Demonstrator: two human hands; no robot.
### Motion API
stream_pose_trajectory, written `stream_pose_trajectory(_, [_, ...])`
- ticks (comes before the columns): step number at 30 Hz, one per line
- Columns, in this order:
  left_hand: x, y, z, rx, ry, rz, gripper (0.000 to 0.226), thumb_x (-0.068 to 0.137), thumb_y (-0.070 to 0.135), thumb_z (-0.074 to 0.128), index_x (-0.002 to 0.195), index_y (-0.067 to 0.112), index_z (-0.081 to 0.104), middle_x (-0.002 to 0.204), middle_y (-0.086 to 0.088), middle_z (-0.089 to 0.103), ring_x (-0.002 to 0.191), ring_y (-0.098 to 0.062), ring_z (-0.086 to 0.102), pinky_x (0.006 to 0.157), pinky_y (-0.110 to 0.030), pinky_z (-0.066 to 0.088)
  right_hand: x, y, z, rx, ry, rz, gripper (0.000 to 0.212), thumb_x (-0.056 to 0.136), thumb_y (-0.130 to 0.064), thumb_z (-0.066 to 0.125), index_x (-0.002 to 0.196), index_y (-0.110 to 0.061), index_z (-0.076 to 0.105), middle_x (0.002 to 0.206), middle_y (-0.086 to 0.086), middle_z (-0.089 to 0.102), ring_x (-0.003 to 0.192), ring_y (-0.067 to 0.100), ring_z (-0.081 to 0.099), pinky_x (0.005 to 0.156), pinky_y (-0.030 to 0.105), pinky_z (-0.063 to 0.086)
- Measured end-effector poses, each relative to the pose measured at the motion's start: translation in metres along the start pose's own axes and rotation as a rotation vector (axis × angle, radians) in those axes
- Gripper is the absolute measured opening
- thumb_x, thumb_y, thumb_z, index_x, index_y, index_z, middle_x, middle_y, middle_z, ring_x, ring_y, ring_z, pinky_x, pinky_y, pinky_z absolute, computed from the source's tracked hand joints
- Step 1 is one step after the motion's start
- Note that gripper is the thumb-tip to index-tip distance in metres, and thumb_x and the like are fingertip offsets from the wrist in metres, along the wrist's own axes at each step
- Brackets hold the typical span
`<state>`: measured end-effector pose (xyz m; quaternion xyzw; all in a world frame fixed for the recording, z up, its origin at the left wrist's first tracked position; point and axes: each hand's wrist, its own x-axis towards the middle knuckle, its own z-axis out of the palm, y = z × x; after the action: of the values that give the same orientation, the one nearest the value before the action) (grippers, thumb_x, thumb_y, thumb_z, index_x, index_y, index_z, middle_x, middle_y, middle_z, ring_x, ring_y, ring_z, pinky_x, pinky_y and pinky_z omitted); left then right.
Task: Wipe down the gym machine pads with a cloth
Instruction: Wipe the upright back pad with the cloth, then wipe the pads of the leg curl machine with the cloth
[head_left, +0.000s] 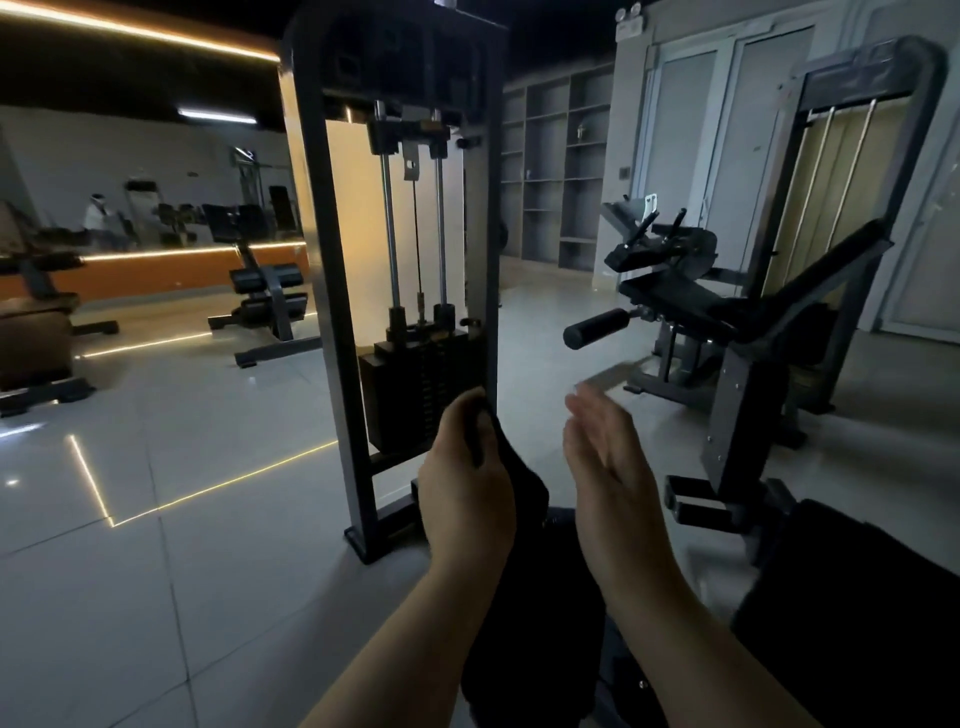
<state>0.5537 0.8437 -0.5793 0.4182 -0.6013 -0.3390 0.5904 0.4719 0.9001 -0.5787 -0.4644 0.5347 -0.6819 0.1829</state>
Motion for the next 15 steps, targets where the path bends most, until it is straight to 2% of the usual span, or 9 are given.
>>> stream_pose_trajectory(3, [0.012,0.020,-0.008,-0.056,-0.045,-0.151,0.023,0.098,0.015,0.046,0.107,0.031,0.061,0.092,0.013,0.064,0.092,-0.013,0.063,0.082,-0.036,0.053,0.004,-0.029,-0.001,-0.025,-0.024,0.093,0.029,0.097,-0.026,0.045,0.123,-0.040,0.046,0.128,-0.025,0.049,0.113,-0.020,0.042,0.081,0.003,0.038])
stream_pose_trajectory(6, [0.031,0.056,-0.014,-0.011,-0.057,-0.219,0.023,0.098,0.012,0.046,0.110,0.023,0.063,0.092,0.013,0.064,0.090,-0.009,0.061,0.086,-0.036,0.052,0.025,-0.071,-0.005,-0.064,-0.019,0.139,0.028,0.098,-0.024,0.045,0.123,-0.037,0.048,0.128,-0.020,0.052,0.111,-0.017,0.044,0.077,0.003,0.038])
stream_pose_trajectory(10, [0.068,0.136,-0.015,-0.014,-0.042,-0.180,0.024,0.098,0.012,0.047,0.111,0.025,0.061,0.101,0.005,0.064,0.099,-0.017,0.061,0.089,-0.039,0.052,0.072,-0.154,-0.012,-0.123,-0.026,0.142,0.030,0.099,-0.021,0.044,0.128,-0.029,0.050,0.128,-0.009,0.053,0.106,-0.013,0.046,0.069,0.000,0.038])
stream_pose_trajectory(12, [0.085,0.183,-0.015,-0.033,-0.050,-0.141,0.024,0.098,0.013,0.046,0.115,0.019,0.061,0.102,0.004,0.065,0.099,-0.016,0.062,0.090,-0.040,0.052,0.091,-0.200,-0.017,-0.136,-0.046,0.104,0.032,0.099,-0.021,0.044,0.130,-0.027,0.049,0.129,-0.007,0.051,0.102,-0.016,0.044,0.067,-0.002,0.038])
stream_pose_trajectory(15, [0.095,0.257,-0.019,-0.077,-0.078,-0.094,0.021,0.099,0.016,0.044,0.112,0.020,0.061,0.100,0.003,0.066,0.097,-0.017,0.062,0.090,-0.042,0.052,0.107,-0.271,-0.029,-0.150,-0.055,0.067,0.032,0.099,-0.020,0.045,0.130,-0.026,0.049,0.131,-0.007,0.049,0.094,-0.021,0.042,0.065,-0.007,0.035])
